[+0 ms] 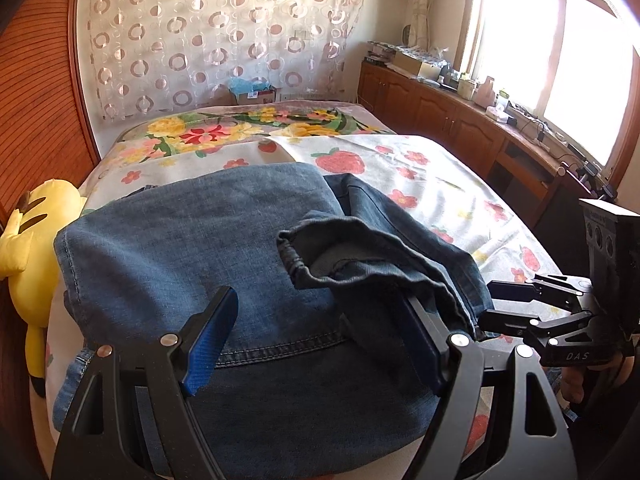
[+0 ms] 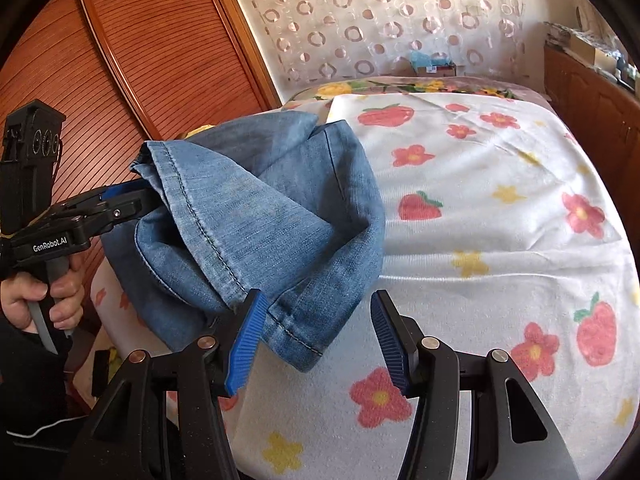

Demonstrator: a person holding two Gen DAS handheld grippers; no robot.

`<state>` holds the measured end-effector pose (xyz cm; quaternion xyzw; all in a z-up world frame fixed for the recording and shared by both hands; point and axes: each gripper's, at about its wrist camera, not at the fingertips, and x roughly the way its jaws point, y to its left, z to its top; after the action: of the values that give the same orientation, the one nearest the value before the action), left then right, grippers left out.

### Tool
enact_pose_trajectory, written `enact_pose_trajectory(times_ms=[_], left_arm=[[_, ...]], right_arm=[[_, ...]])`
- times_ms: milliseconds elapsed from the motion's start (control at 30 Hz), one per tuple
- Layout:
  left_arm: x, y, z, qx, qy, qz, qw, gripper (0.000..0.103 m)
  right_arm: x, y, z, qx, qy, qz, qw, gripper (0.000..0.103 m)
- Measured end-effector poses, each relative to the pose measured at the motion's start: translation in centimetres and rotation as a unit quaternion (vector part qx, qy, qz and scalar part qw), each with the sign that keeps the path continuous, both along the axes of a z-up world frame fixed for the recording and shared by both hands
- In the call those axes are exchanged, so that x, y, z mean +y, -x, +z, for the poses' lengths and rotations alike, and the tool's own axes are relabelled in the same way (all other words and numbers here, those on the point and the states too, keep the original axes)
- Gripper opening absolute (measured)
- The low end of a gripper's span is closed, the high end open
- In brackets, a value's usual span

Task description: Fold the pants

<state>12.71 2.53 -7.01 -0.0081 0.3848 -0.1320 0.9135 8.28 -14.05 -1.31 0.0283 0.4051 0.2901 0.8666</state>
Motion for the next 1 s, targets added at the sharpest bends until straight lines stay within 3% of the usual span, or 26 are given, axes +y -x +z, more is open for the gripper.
enact_pose_trajectory(times_ms=[100, 167, 233, 367, 733, 1000], left_arm=[[0.0, -0.1, 0.0, -0.001, 0.0, 0.0, 1.0, 0.08], [0.0, -0.2, 0.1, -0.001, 0.0, 0.0, 1.0, 0.08], [0.0, -0.4, 0.2, -0.002, 0.0, 0.001, 1.0, 0.08], [0.2, -0.9, 0.3, -0.003, -0.001, 0.005, 1.0, 0.08], [0.6, -1.9, 0.7, 0.001, 0.02, 0.001, 0.9998, 0.08], [-0.1, -2.0, 0.8, -0.008, 0.025, -0.016, 0.9995, 0.076]], right_arm=[[-0.4, -0.2, -0.5, 0.003, -0.006, 0.002, 1.0, 0.052], [-0.7, -0.5, -0.8, 0.004, -0.011, 0.01, 1.0, 0.024], [-0.9, -0.5, -1.2, -0.001, -0.007, 0.01, 1.0, 0.005], [-1.2, -0.1, -0.6, -0.031, -0.011, 0.011, 0.999, 0.002], [-3.2, -1.9, 4.5, -0.123, -0.014, -0.02, 0.992, 0.002], [-3.2, -2.4, 5.4, -0.156, -0.012, -0.039, 0.987, 0.002]])
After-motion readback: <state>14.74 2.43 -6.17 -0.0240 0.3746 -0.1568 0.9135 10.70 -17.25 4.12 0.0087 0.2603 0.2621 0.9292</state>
